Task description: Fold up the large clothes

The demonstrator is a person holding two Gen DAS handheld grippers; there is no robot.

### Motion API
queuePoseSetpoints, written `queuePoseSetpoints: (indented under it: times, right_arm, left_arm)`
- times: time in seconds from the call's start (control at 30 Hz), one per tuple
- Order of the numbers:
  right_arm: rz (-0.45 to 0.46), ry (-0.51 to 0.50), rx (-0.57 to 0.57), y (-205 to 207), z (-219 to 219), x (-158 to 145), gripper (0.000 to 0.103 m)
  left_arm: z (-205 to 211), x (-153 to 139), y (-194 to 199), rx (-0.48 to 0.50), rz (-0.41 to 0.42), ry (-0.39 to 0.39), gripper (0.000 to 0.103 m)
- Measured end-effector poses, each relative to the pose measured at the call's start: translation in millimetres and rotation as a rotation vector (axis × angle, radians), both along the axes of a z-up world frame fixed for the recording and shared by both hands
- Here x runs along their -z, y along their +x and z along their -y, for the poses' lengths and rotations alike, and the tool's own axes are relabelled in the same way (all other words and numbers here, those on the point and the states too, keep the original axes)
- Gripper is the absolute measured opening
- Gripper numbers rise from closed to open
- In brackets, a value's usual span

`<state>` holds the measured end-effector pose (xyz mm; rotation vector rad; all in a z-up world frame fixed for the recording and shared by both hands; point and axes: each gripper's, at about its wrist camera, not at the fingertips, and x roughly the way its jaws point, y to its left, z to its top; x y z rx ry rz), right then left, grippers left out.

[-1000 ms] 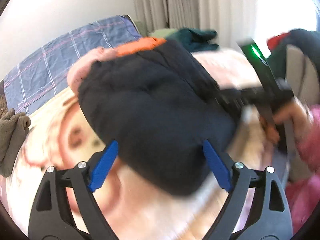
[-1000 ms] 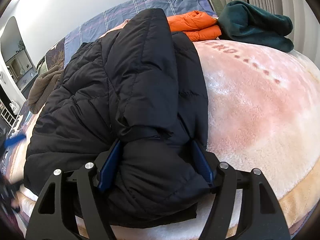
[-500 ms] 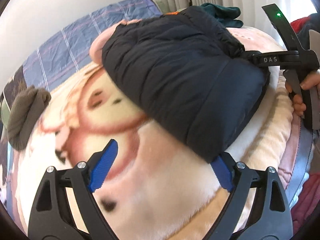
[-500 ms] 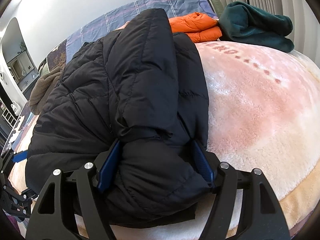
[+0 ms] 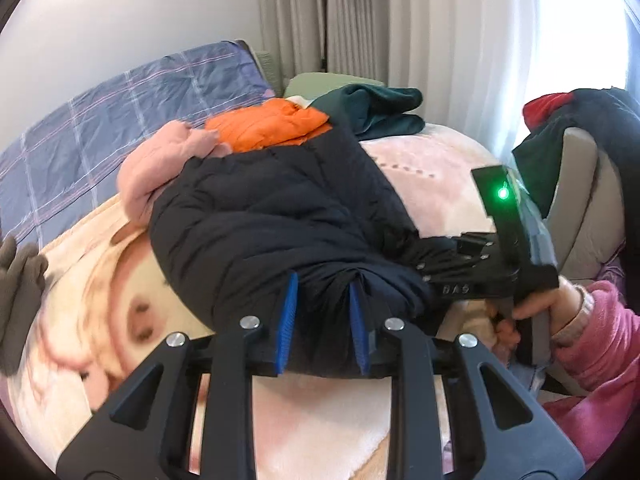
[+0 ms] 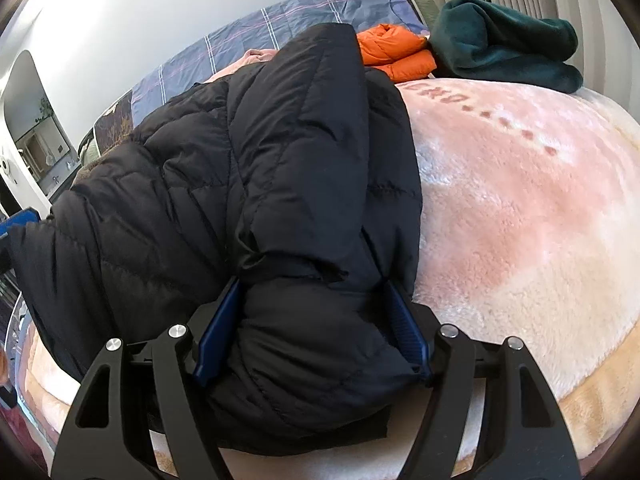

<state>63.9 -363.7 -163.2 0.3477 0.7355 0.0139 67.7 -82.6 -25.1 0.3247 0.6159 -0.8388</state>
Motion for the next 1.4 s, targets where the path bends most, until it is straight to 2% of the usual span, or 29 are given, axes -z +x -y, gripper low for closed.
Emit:
queuePoseSetpoints:
  times: [0.07,0.13,0.27,0.33,0.53,0.6,0.73,0.83,0.9,0.97,1.0,1.03,1.1,1.13,1.27,1.33,1.4]
  right_arm:
    - [0.002,-0.004,-0.004,0,-1,0,0.071]
    - [0.004,-0.018,-0.011,1,-3,0,0.071]
    - [0.009,-0.037,-0.028,1,-8,-1,0.073]
    - [0.010,-0.039,-0.034,1,-9,-1,0.074]
    - [0.010,-0.026,-0.035,2,-5,-1,0.074]
    - [0.011,-0.025,-0.035,1,-5,-1,0.074]
    - [0.013,-0.024,-0.036,2,-4,-1,0.074]
    - [0.013,-0.023,-0.038,2,-4,-1,0.075]
    - [0.013,-0.023,-0.037,2,-5,-1,0.075]
    - [0.012,-0.023,-0.037,1,-5,-1,0.075]
    - [0.013,-0.023,-0.037,1,-5,-1,0.075]
    - [0.013,-0.021,-0.036,1,-4,-1,0.075]
    - [0.012,-0.012,-0.040,2,-3,1,0.075]
    - [0.012,-0.017,-0.047,2,-5,1,0.075]
    - [0.010,-0.031,-0.053,4,-7,0,0.076]
    - [0.013,-0.021,-0.055,3,-6,0,0.076]
    - [0.014,-0.020,-0.055,3,-6,-1,0.076]
  left_arm:
    - [-2,3,-2,0.001,0.018,0.044,0.030]
    - [-9,12,-4,-0.029,0.011,0.086,0.039]
    - [-42,38,-6,-0.111,-0.089,0.136,0.048]
    - [-56,42,-11,-0.143,-0.114,0.136,0.048]
    - [-54,33,-30,-0.150,-0.045,0.173,0.042]
    - [-53,23,-29,-0.133,-0.038,0.151,0.037]
    - [-53,-8,-19,-0.111,-0.016,0.019,0.036]
    - [-32,-16,3,-0.096,0.033,-0.002,0.036]
    - [-10,-9,27,-0.061,0.016,-0.016,0.036]
    - [10,8,48,-0.017,-0.044,-0.018,0.036]
    - [20,23,58,-0.007,-0.094,0.009,0.038]
    - [31,52,69,0.000,-0.161,0.070,0.039]
    - [34,78,67,0.012,-0.109,0.078,0.040]
    - [32,79,66,0.014,-0.114,0.081,0.040]
    - [33,59,64,0.013,-0.130,0.103,0.039]
    - [38,37,64,0.033,-0.083,0.082,0.040]
    - [53,10,69,0.075,-0.024,0.038,0.047]
